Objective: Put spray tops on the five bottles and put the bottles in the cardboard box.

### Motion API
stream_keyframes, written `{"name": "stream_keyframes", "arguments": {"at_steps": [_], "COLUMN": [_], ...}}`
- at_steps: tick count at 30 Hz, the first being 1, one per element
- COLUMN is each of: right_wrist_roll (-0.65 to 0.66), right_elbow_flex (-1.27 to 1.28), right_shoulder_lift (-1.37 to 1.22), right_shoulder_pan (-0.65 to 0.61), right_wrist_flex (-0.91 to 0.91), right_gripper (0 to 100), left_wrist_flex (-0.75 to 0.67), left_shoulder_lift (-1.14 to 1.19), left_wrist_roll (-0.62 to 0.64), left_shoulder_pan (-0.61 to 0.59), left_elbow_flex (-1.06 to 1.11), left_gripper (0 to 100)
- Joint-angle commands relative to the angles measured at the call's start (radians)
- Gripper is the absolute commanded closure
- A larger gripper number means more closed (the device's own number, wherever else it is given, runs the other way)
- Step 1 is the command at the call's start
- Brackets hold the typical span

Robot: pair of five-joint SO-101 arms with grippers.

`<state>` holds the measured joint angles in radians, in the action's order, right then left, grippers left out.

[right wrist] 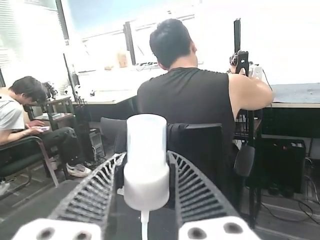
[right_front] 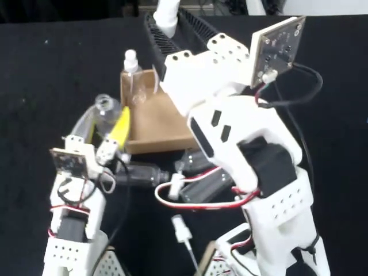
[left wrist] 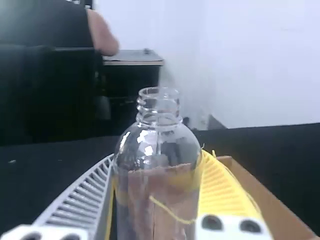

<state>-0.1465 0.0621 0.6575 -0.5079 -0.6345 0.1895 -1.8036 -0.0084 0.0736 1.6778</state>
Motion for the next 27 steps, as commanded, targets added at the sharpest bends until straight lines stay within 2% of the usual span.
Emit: {"name": "stream_keyframes", "arguments": {"at_steps": [1, 7, 18, 27], "right_wrist_roll": [-0.005, 0.002, 0.003, 0.003], "right_elbow_flex": [-0.061, -0.053, 0.139, 0.246], "right_shoulder_lift": [0.025, 0.024, 0.024, 0.025], "right_shoulder_pan": [-0.064, -0.135, -0.137, -0.137], "right_wrist_flex": [0.032, 0.061, 0.213, 0.221], "right_gripper": [98.7, 98.7, 98.7, 98.7], "left_wrist_flex": [-0.023, -0.023, -0.023, -0.025], "left_shoulder_lift": [-0.015, -0.012, -0.017, -0.017], "left_wrist_roll": [-0.006, -0.002, 0.0, 0.0], "left_shoulder_pan": [0.107, 0.122, 0.122, 0.122], "left_elbow_flex": [0.021, 0.021, 0.021, 0.021], "left_gripper": [97, 97, 97, 97]}}
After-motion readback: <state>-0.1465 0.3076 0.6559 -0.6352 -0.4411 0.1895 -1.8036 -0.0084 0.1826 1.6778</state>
